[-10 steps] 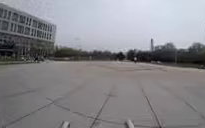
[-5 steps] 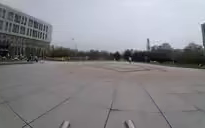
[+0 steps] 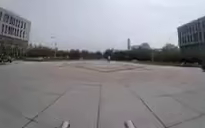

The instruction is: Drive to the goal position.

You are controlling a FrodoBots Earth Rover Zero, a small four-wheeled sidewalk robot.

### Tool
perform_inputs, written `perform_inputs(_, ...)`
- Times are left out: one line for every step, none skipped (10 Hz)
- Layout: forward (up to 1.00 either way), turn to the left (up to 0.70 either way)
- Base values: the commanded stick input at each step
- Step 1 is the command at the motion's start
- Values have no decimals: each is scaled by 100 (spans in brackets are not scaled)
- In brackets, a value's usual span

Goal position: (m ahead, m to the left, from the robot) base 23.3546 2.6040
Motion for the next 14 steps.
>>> perform_inputs(100,-14)
perform_inputs(100,-40)
perform_inputs(100,-40)
perform_inputs(100,-18)
perform_inputs(100,0)
perform_inputs(100,0)
perform_inputs(100,0)
perform_inputs(100,0)
perform_inputs(100,0)
perform_inputs(100,0)
perform_inputs(100,0)
perform_inputs(100,0)
perform_inputs(100,0)
perform_inputs(100,0)
